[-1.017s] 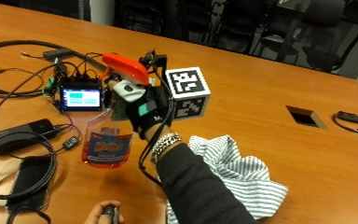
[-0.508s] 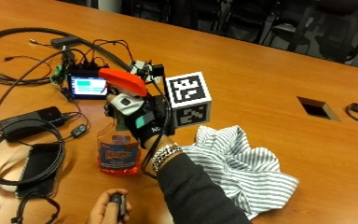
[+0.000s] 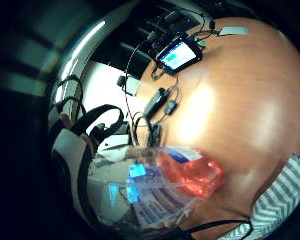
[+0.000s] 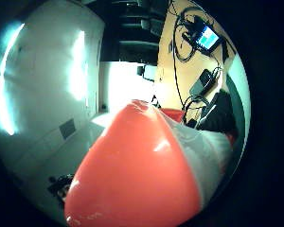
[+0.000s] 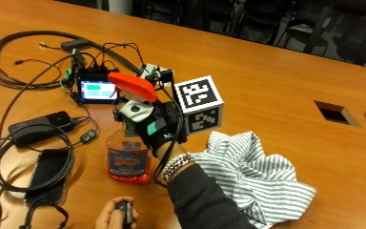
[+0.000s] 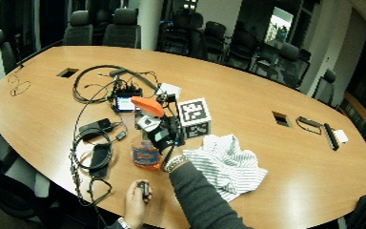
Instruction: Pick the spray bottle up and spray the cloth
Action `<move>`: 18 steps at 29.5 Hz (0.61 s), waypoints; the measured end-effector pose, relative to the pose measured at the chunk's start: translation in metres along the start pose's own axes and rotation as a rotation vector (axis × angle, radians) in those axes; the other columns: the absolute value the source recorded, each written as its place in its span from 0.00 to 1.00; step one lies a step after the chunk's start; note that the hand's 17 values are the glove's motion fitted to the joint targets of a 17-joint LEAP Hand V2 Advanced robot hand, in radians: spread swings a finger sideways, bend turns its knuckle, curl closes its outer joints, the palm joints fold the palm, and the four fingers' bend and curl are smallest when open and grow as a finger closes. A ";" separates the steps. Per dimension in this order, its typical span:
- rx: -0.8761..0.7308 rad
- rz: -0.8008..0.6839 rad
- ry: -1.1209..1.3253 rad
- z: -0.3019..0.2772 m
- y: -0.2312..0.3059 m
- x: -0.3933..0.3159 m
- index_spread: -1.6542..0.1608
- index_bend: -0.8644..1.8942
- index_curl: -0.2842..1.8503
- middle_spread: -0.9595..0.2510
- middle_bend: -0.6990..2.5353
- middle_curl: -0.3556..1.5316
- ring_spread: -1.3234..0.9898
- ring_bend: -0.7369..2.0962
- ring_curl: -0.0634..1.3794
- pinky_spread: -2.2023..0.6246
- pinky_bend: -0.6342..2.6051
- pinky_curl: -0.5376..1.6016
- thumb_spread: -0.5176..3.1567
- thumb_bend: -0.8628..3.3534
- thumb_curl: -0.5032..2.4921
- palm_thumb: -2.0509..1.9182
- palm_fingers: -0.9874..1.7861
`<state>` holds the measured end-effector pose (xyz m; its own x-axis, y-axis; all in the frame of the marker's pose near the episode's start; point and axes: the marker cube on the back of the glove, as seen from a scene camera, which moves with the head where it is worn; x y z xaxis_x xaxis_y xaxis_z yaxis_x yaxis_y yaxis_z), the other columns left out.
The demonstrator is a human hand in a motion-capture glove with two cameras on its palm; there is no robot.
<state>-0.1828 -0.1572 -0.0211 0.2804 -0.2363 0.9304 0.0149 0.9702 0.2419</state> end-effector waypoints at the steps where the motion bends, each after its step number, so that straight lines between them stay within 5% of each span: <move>1: -0.021 0.010 -0.002 0.001 0.002 0.002 0.72 0.38 0.43 0.58 0.38 0.46 0.46 0.48 0.35 0.67 0.33 0.43 0.23 0.20 0.44 0.76 0.83; 5: -0.108 0.051 0.011 0.008 0.004 0.005 0.72 0.38 0.43 0.59 0.37 0.46 0.46 0.47 0.35 0.67 0.33 0.43 0.23 0.20 0.44 0.76 0.81; 18: -0.253 0.065 0.275 -0.025 0.012 0.006 0.72 0.34 0.35 0.65 0.32 0.42 0.52 0.42 0.33 0.83 0.30 0.43 0.33 0.19 0.41 0.74 0.52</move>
<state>-0.1570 -0.1459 -0.0194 0.5354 -0.1838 0.8244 0.2152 0.9735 0.0773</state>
